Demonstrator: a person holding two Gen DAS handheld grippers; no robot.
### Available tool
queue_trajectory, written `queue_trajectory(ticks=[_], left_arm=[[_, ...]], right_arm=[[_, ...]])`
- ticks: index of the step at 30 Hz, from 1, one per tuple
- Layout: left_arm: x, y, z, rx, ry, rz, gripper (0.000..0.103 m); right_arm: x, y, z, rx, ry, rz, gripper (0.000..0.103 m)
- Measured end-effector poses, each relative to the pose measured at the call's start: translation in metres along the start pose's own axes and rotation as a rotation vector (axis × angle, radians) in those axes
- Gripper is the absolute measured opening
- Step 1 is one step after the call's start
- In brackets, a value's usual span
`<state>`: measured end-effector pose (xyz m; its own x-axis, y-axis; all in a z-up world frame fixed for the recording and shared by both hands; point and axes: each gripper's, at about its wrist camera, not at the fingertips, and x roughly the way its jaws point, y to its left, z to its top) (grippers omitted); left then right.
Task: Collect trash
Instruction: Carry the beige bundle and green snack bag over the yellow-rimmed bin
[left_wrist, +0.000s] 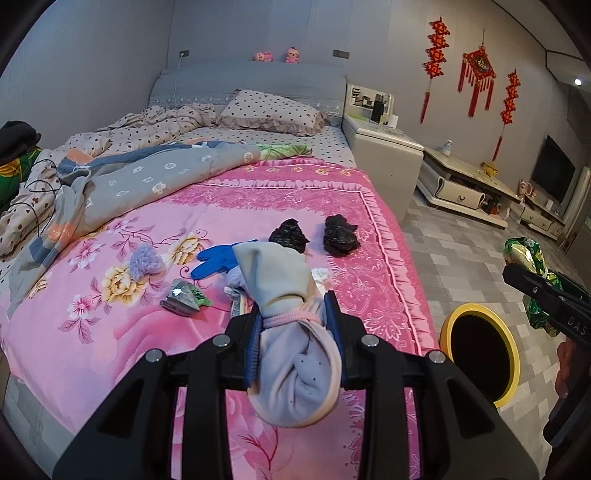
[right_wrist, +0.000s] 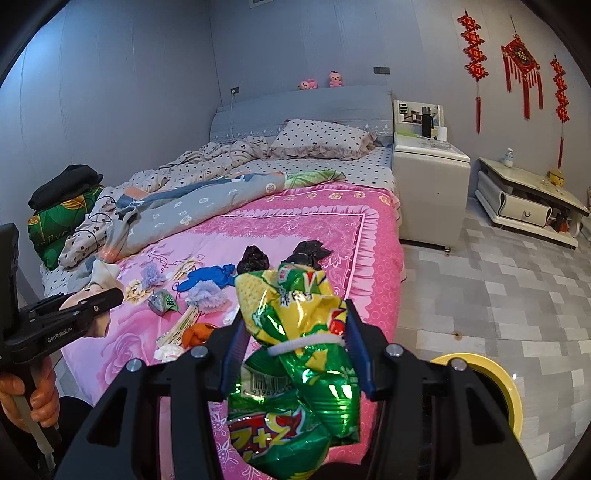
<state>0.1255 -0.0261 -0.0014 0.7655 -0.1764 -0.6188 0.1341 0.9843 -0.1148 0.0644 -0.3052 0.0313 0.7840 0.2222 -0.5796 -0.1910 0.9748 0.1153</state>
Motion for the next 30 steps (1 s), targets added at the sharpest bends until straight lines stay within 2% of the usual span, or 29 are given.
queue_trajectory(ticks=[8, 16, 30], left_arm=[[-0.009, -0.048, 0.011, 0.05, -0.019, -0.081, 0.03], [-0.007, -0.108, 0.014, 0.129, -0.003, -0.182, 0.03], [0.033, -0.215, 0.0, 0.227, 0.097, -0.335, 0.03]], right_arm=[[-0.03, -0.034, 0.002, 0.048, -0.035, -0.048, 0.046], [-0.053, -0.075, -0.002, 0.105, -0.054, -0.104, 0.047], [-0.065, -0.154, -0.028, 0.235, -0.028, -0.205, 0.047]])
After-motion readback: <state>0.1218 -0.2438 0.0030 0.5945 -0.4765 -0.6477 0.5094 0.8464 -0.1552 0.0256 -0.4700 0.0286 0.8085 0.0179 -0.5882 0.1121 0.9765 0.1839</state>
